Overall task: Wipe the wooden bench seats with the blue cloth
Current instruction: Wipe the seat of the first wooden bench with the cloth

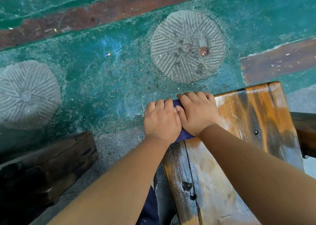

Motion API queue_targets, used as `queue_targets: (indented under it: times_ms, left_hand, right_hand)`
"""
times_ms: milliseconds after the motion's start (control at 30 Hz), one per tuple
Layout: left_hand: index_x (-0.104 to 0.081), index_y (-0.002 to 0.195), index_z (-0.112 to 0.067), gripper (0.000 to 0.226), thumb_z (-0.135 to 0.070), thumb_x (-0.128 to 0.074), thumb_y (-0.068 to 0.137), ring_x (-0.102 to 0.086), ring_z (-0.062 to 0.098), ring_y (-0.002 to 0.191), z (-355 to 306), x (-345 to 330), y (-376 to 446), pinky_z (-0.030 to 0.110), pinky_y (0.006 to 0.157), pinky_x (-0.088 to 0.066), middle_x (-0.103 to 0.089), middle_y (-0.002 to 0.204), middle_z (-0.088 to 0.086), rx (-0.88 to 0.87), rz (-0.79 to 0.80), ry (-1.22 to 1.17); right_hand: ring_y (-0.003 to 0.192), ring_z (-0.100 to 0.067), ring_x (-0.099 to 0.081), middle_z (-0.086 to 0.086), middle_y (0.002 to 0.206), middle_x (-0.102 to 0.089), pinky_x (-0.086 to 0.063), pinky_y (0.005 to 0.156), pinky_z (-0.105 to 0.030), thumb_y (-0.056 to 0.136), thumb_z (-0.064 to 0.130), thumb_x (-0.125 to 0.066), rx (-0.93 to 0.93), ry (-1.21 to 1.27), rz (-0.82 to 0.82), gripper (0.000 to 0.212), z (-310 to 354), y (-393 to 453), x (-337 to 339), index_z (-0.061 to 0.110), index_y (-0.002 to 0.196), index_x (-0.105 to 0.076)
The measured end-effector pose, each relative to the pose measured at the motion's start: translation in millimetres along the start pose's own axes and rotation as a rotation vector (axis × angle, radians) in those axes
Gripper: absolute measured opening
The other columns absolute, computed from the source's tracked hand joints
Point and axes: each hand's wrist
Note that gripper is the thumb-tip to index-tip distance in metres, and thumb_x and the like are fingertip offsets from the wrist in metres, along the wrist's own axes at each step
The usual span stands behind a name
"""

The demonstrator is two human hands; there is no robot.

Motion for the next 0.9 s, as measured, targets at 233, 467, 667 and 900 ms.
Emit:
queue_targets:
  times_ms: [233, 467, 667, 900]
  left_hand:
    - [-0.056, 0.089, -0.016, 0.034, -0.036, -0.029, 0.086, -0.053, 0.029, 0.081, 7, 6, 11, 0.04, 0.075, -0.043, -0.062, 0.087, 0.006, -0.111, 0.049, -0.001]
    - [-0.053, 0.099, -0.017, 0.033, -0.042, -0.033, 0.093, -0.058, 0.03, 0.094, 22, 15, 15, 0.04, 0.078, -0.046, -0.064, 0.1, 0.006, -0.169, 0.188, -0.049]
    - [-0.048, 0.137, -0.015, 0.064, -0.049, -0.063, 0.085, -0.051, 0.026, 0.122, 53, 31, 1, 0.035, 0.099, -0.041, -0.055, 0.134, 0.008, -0.107, 0.334, -0.28]
    - [-0.056, 0.105, -0.02, 0.018, -0.029, -0.059, 0.089, -0.057, 0.032, 0.105, 34, 73, -4, 0.04, 0.081, -0.048, -0.061, 0.109, 0.006, -0.118, 0.277, -0.023]
  right_hand:
    - [0.088, -0.03, -0.053, -0.003, 0.094, -0.064, -0.033, 0.087, -0.044, 0.093, 0.043, -0.035, 0.001, -0.01, -0.039, 0.044, -1, 0, -3, 0.018, 0.115, -0.063]
    - [0.09, -0.031, -0.053, -0.005, 0.094, -0.064, -0.034, 0.086, -0.045, 0.093, 0.045, -0.034, -0.005, -0.014, -0.011, 0.044, 0, 0, 1, 0.018, 0.113, -0.062]
    - [0.109, -0.036, -0.057, -0.013, 0.12, -0.062, -0.041, 0.095, -0.044, 0.085, 0.061, -0.042, 0.207, 0.099, 0.215, 0.066, -40, 3, 25, 0.015, 0.131, -0.055]
    - [0.104, -0.034, -0.053, -0.012, 0.107, -0.055, -0.047, 0.085, -0.044, 0.087, 0.033, -0.064, 0.175, 0.087, 0.319, 0.031, -40, 13, 60, 0.015, 0.111, -0.058]
Point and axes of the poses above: each hand's wrist, its own y-axis towards the middle knuckle, its own x-axis out of the back of the hand, z = x × y
